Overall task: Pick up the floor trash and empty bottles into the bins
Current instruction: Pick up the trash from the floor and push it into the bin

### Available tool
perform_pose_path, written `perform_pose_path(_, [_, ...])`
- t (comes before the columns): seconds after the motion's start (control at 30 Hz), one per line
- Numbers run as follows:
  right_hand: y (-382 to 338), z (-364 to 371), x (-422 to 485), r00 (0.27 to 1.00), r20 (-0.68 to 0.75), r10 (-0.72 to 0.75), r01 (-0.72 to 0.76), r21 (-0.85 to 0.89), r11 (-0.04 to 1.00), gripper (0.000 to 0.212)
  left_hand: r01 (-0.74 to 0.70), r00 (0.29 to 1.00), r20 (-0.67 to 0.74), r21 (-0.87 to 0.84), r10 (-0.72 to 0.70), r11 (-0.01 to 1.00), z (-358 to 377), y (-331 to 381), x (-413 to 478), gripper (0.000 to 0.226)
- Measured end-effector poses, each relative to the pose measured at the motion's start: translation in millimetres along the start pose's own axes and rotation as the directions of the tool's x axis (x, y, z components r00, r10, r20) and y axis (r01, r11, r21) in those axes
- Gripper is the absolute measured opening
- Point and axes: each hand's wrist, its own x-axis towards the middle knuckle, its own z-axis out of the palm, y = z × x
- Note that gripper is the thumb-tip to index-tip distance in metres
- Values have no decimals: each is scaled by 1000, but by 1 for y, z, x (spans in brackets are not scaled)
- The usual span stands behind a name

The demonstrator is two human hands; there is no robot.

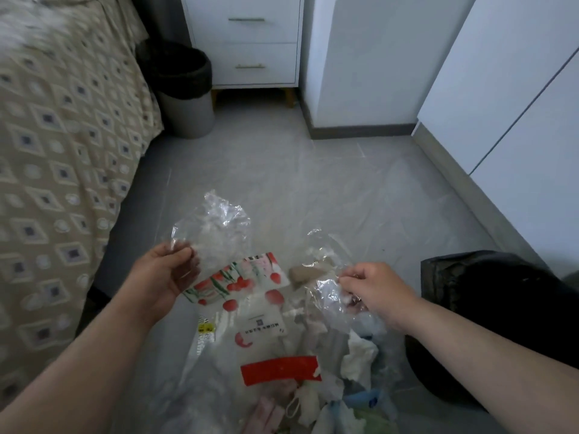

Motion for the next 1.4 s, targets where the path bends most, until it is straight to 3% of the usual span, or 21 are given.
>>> perform_pose_path(0.2, [-51,-53,-22,995,-56,-85,95,201,975,17,-51,994,95,-118,63,992,56,41,-28,26])
perform_pose_path(0.43, [-92,-175,-70,933,-299,-199,281,263,923,11,-55,965,238,-223,109,973,181,74,-68,27])
perform_pose_path(0.57, [-81,-243,-94,877,-450,-168,325,297,898,11,35,958,284,-239,36,970,258,45,-86,21])
perform_pose_path(0.77, [-37,-320,-119,801,-595,-63,319,336,886,9,80,976,214,-169,-43,982,355,-46,-122,18])
perform_pose_path(0.87, [-13,-338,-123,765,-644,-20,326,360,874,9,-1,979,204,-105,22,994,382,-92,-143,21])
perform_pose_path(0.97, [9,-349,-122,730,-682,33,301,365,881,4,-241,965,134,99,227,965,389,-124,-152,20])
perform_pose_path(1.03, [20,-353,-119,701,-710,63,294,368,882,9,-415,906,191,238,377,878,391,-134,-153,20])
perform_pose_path(1.1, [27,-355,-115,698,-712,73,290,375,880,7,-579,808,335,301,484,758,389,-145,-153,25])
perform_pose_path(1.2, [33,-351,-109,716,-694,77,282,388,877,6,-862,500,671,329,548,385,382,-175,-152,15])
perform_pose_path(1.27, [35,-347,-107,721,-688,81,279,396,875,10,-927,364,864,302,349,220,376,-201,-145,12])
perform_pose_path(1.3, [36,-346,-106,723,-686,78,278,393,877,11,-934,348,919,322,186,157,373,-210,-143,15])
perform_pose_path(1.4, [38,-344,-104,715,-697,59,295,377,878,17,-895,439,838,441,-325,-71,373,-228,-144,24])
